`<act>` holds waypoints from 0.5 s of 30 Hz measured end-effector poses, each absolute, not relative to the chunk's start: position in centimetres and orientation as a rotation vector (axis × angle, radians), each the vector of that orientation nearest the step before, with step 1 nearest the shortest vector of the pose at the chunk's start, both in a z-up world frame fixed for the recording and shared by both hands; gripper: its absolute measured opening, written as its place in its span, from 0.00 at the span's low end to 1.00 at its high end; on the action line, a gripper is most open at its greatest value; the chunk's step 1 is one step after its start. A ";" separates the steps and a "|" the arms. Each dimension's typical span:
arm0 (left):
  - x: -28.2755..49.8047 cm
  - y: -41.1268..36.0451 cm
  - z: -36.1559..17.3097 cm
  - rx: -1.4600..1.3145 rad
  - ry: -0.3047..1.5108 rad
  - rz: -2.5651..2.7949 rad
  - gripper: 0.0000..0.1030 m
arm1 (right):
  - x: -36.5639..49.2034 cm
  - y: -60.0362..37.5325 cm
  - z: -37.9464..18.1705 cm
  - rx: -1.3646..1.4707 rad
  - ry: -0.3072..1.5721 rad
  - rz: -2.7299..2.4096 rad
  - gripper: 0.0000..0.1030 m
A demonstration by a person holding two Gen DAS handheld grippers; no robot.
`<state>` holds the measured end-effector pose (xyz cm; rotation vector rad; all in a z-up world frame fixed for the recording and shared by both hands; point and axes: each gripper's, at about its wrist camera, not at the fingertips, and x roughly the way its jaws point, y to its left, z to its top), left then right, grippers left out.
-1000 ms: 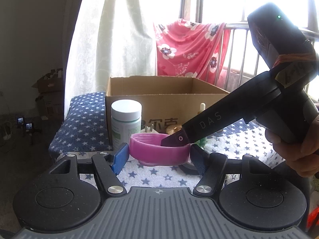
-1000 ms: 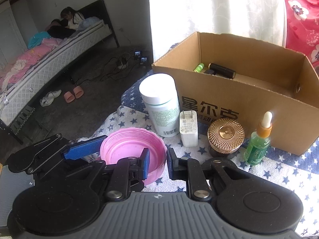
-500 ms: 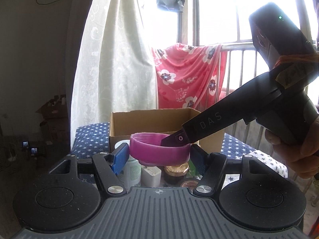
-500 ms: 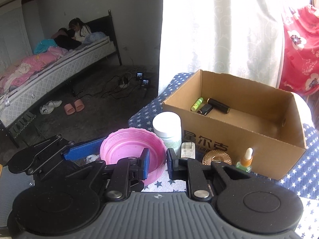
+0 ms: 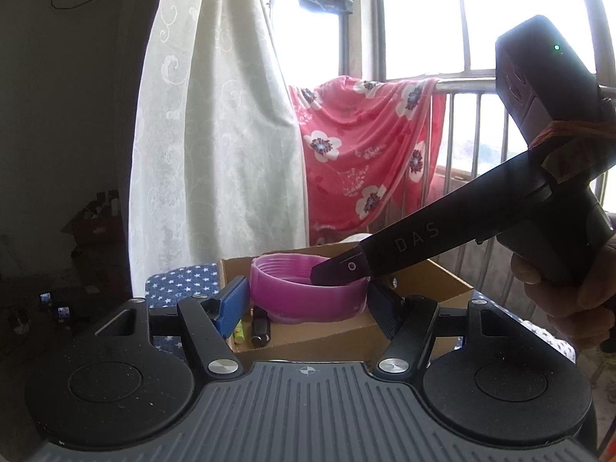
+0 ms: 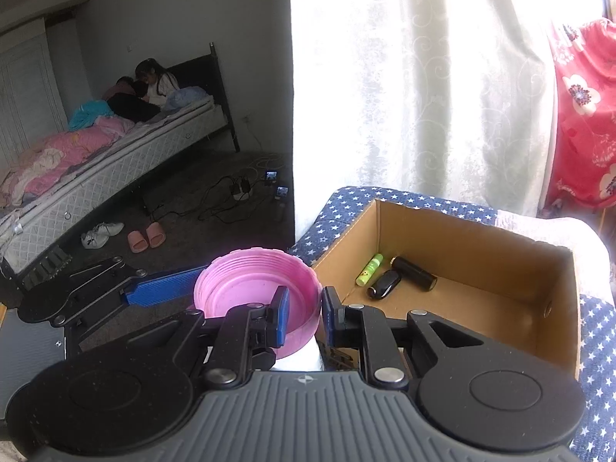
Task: Organize rigid objects
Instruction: 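Carry the pink dish into the cardboard box and open the right gripper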
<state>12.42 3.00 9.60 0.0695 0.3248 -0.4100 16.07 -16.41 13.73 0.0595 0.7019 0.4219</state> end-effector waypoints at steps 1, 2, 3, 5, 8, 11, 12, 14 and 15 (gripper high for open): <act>13.4 2.8 9.8 0.072 0.339 -0.414 0.65 | 17.1 -16.8 13.7 0.077 0.715 0.422 0.19; 14.3 2.6 9.9 0.075 0.355 -0.417 0.65 | 18.3 -17.2 13.5 0.096 0.732 0.422 0.19; 15.2 2.4 9.9 0.078 0.375 -0.421 0.65 | 19.4 -17.6 13.2 0.113 0.752 0.422 0.19; 17.5 2.0 9.7 0.086 0.431 -0.433 0.65 | 21.8 -18.4 12.3 0.149 0.798 0.419 0.19; 20.9 1.6 8.9 0.077 0.536 -0.460 0.65 | 25.1 -19.5 10.1 0.196 0.880 0.414 0.19; 23.8 1.1 7.7 0.083 0.619 -0.472 0.65 | 27.9 -20.4 7.8 0.227 0.956 0.413 0.19; 24.7 0.9 7.1 0.091 0.642 -0.473 0.65 | 28.6 -20.6 7.1 0.233 0.977 0.413 0.19; 25.8 0.6 6.2 0.104 0.673 -0.472 0.65 | 30.0 -21.0 5.7 0.249 1.022 0.415 0.19; 26.6 0.4 5.8 0.114 0.695 -0.471 0.65 | 30.4 -21.1 5.0 0.258 1.044 0.416 0.19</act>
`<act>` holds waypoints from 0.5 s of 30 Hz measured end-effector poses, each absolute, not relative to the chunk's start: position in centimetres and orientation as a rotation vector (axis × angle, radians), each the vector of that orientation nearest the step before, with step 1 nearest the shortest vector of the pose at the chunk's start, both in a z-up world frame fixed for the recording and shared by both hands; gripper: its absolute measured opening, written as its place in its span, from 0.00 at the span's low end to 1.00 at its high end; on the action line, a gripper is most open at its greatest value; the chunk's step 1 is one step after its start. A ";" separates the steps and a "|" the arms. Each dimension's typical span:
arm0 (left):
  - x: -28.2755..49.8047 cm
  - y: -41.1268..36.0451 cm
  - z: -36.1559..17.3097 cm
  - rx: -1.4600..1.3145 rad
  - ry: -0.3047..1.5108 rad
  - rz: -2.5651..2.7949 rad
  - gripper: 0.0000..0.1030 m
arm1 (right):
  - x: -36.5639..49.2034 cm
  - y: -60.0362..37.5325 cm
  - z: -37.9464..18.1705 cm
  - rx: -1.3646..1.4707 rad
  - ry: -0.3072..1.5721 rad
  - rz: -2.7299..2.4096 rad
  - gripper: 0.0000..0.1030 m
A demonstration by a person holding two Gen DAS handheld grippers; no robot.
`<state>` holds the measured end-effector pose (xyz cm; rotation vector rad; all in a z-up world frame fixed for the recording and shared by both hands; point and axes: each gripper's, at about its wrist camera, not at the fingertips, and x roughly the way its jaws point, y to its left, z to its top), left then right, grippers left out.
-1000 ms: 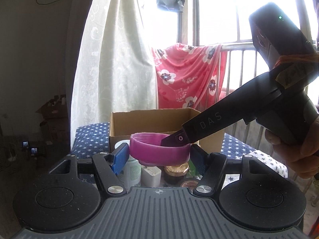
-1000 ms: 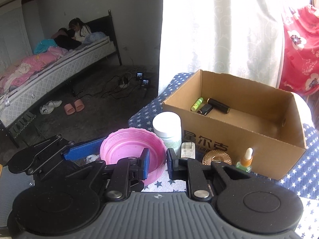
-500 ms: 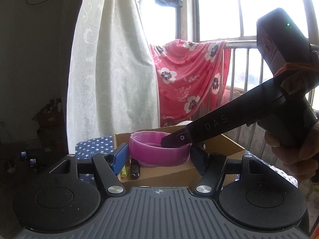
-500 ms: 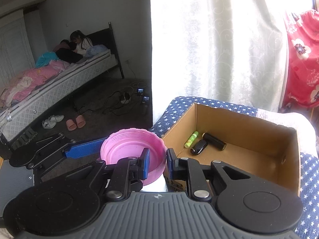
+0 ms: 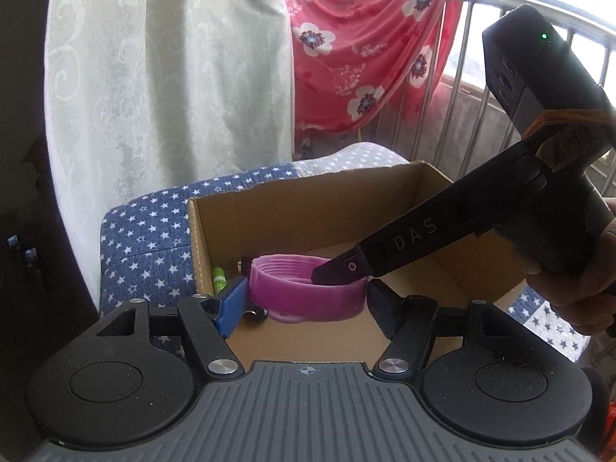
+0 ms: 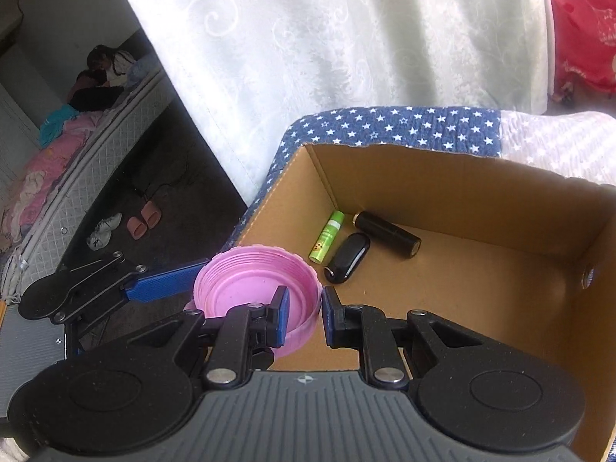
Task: Organize rigid objects
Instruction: 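Carry the pink dish into the cardboard box and open the right gripper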
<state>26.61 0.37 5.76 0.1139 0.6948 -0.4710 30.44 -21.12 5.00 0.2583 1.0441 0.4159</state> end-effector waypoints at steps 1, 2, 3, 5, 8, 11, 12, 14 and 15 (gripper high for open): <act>27.0 0.2 5.4 0.119 0.707 -0.469 0.65 | 31.1 -21.3 4.3 0.268 1.066 0.418 0.19; 27.4 0.2 5.0 0.127 0.722 -0.468 0.65 | 31.6 -21.4 3.7 0.276 1.086 0.421 0.19; 27.8 0.1 4.7 0.135 0.734 -0.467 0.65 | 32.1 -21.6 3.1 0.281 1.106 0.424 0.19; 28.5 -0.1 4.2 0.145 0.751 -0.469 0.65 | 32.9 -21.7 1.9 0.291 1.143 0.432 0.18; 29.0 -0.1 3.9 0.151 0.765 -0.464 0.68 | 34.0 -21.6 0.4 0.311 1.199 0.442 0.18; 29.2 0.1 3.9 0.147 0.774 -0.472 0.68 | 34.8 -21.3 -0.9 0.323 1.250 0.450 0.18; 29.2 0.2 4.0 0.149 0.768 -0.467 0.68 | 35.0 -21.3 -1.2 0.326 1.264 0.448 0.18; 29.2 0.3 4.1 0.153 0.768 -0.464 0.69 | 35.1 -21.3 -1.5 0.344 1.282 0.455 0.18; 29.1 0.4 4.1 0.150 0.766 -0.463 0.69 | 35.0 -21.3 -1.4 0.347 1.281 0.457 0.18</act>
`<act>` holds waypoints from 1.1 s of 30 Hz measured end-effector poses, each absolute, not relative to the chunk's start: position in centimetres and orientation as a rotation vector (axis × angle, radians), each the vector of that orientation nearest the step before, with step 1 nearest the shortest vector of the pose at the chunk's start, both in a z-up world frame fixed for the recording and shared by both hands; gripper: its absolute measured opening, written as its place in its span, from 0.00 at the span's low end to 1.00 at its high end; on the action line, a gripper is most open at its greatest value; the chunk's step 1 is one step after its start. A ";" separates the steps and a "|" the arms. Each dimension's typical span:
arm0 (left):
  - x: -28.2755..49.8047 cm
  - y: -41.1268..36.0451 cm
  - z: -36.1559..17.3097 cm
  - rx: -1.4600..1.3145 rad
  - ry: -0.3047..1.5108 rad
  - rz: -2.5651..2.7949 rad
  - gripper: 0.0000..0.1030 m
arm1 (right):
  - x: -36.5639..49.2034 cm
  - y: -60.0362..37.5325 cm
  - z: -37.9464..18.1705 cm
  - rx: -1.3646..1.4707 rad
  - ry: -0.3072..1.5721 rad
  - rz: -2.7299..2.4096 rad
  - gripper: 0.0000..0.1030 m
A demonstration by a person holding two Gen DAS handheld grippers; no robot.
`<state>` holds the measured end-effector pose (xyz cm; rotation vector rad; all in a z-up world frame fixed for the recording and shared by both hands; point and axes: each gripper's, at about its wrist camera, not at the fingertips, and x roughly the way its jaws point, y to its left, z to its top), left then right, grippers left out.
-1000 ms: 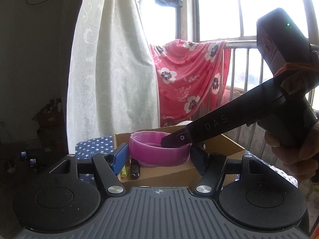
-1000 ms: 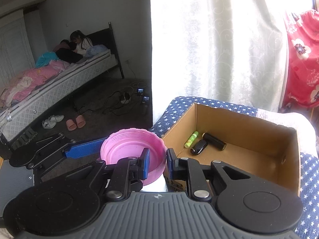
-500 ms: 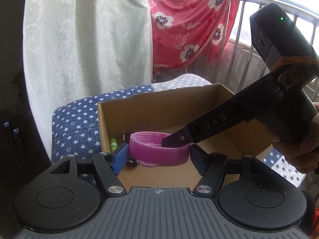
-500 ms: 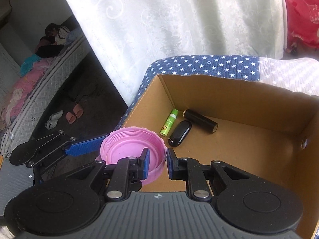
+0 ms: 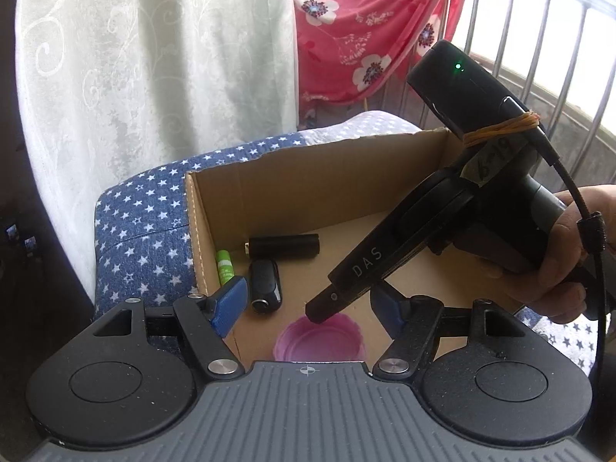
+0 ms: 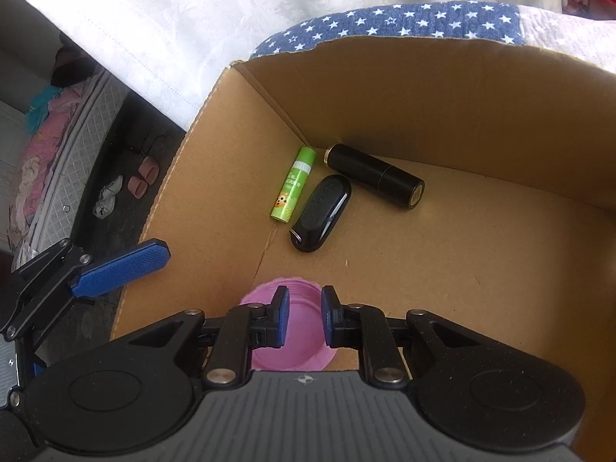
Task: Organize rigid objects
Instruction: 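Carry the pink dish into the cardboard box and open the right gripper, then move the right gripper back to the black tape roll on the cloth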
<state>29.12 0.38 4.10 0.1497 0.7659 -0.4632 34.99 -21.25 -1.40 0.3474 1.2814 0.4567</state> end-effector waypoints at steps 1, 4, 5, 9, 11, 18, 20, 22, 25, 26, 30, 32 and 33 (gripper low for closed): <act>29.1 0.5 4.2 0.146 0.762 -0.463 0.69 | 34.8 -21.3 -1.2 0.348 1.275 0.458 0.18; 28.4 0.8 4.9 0.131 0.731 -0.467 0.69 | 34.1 -21.9 0.1 0.386 1.247 0.471 0.19; 28.2 0.8 5.2 0.128 0.722 -0.469 0.70 | 33.7 -22.2 0.6 0.394 1.233 0.474 0.19; 26.5 1.3 6.7 0.108 0.659 -0.471 0.71 | 31.2 -23.6 3.6 0.429 1.144 0.484 0.20; 25.4 1.6 7.4 0.096 0.629 -0.468 0.72 | 29.8 -24.4 5.1 0.457 1.094 0.493 0.20; 21.2 3.3 9.3 0.035 0.543 -0.480 0.74 | 21.9 -27.2 9.5 0.530 0.901 0.512 0.20; 20.0 3.6 9.4 0.029 0.527 -0.487 0.74 | 19.4 -27.6 10.2 0.530 0.845 0.516 0.20; 18.6 3.8 9.2 0.020 0.519 -0.503 0.74 | 16.7 -27.9 10.5 0.532 0.791 0.510 0.20; 16.9 3.7 8.4 0.009 0.523 -0.546 0.75 | 13.3 -27.9 9.4 0.519 0.747 0.481 0.20; 16.2 3.5 7.7 0.011 0.532 -0.563 0.75 | 12.3 -27.9 8.7 0.514 0.741 0.463 0.20; 14.3 1.5 4.1 0.049 0.609 -0.626 0.78 | 9.9 -27.3 4.6 0.488 0.781 0.378 0.21; 13.9 0.2 2.0 0.075 0.660 -0.639 0.78 | 9.6 -26.9 2.5 0.460 0.808 0.318 0.23; 13.6 -0.5 0.8 0.086 0.684 -0.647 0.78 | 9.5 -26.7 1.4 0.448 0.822 0.290 0.27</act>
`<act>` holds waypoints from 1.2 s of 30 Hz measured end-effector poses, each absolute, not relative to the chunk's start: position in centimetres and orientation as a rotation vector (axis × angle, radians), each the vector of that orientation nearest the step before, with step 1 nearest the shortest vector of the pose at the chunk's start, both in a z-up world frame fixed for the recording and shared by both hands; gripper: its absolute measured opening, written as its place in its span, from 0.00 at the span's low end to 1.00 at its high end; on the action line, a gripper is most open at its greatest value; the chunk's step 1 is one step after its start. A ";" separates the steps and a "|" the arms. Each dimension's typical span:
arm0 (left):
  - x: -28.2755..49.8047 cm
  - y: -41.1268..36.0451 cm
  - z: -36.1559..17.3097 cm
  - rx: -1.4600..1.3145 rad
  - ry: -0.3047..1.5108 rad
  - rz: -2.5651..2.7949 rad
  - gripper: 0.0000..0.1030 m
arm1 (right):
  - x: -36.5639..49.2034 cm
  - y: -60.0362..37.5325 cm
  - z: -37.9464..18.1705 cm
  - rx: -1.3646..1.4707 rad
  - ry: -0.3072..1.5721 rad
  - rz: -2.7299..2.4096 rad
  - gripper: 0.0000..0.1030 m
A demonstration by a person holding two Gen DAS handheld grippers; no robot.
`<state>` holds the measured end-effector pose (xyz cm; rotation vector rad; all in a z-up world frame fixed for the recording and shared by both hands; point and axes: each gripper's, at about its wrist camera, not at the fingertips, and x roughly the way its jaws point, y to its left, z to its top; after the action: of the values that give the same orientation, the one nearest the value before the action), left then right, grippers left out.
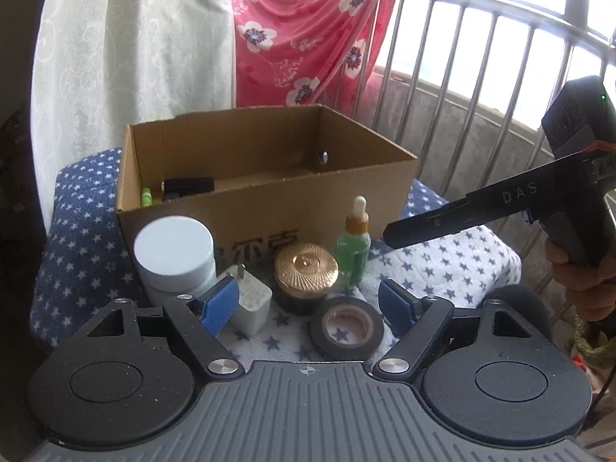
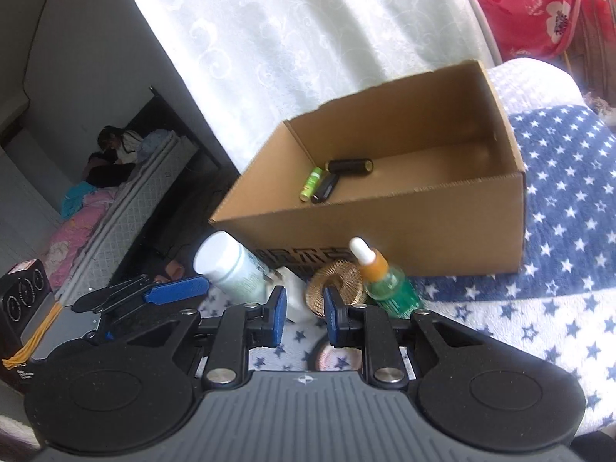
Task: Organize rigid objects
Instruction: 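Move the right gripper back to the black tape roll on the cloth, then grasp the black tape roll by its rim with the right gripper and lift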
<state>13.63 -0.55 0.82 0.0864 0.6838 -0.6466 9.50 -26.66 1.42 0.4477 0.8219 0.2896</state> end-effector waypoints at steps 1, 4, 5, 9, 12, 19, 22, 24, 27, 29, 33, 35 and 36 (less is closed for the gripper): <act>13.6 -1.1 0.0 0.090 0.701 -0.649 0.78 | 9.5 -26.5 0.5 0.446 0.837 0.272 0.33; 13.1 -3.0 -2.5 0.118 0.740 -0.643 0.78 | 9.0 -26.4 -1.6 0.476 0.871 0.259 0.39; 13.1 -3.5 -3.1 0.131 0.745 -0.634 0.78 | 9.0 -26.4 -2.1 0.478 0.881 0.254 0.39; 12.5 -4.8 -4.9 0.180 0.742 -0.601 0.77 | 9.4 -25.8 -3.2 0.453 0.904 0.233 0.39; 12.2 -5.3 -5.1 0.204 0.726 -0.592 0.76 | 9.6 -25.4 -3.7 0.434 0.894 0.242 0.39; 12.4 -5.1 -5.6 0.179 0.741 -0.600 0.68 | 10.1 -24.0 -4.4 0.345 0.910 0.239 0.37; 12.4 -4.8 -5.7 0.163 0.744 -0.600 0.68 | 10.3 -23.4 -4.4 0.296 0.908 0.228 0.36; 12.3 -4.7 -5.8 0.165 0.736 -0.597 0.68 | 10.4 -23.1 -4.5 0.276 0.906 0.226 0.35; 11.8 -4.8 -5.8 0.182 0.718 -0.585 0.68 | 10.6 -22.8 -4.7 0.259 0.907 0.224 0.34; 11.6 -5.1 -5.9 0.182 0.706 -0.577 0.66 | 10.7 -22.8 -4.6 0.253 0.908 0.215 0.32; 11.3 -4.9 -5.7 0.167 0.707 -0.564 0.64 | 10.8 -23.1 -4.4 0.261 0.915 0.199 0.23; 11.2 -4.5 -5.7 0.164 0.708 -0.564 0.64 | 10.7 -23.2 -4.3 0.269 0.916 0.195 0.23; 11.1 -4.4 -5.6 0.161 0.710 -0.566 0.64 | 10.6 -23.2 -4.2 0.270 0.916 0.193 0.22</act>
<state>11.10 -4.42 -5.64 0.1613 0.7096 -0.5663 10.59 -23.18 -4.21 0.2696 0.9161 0.1930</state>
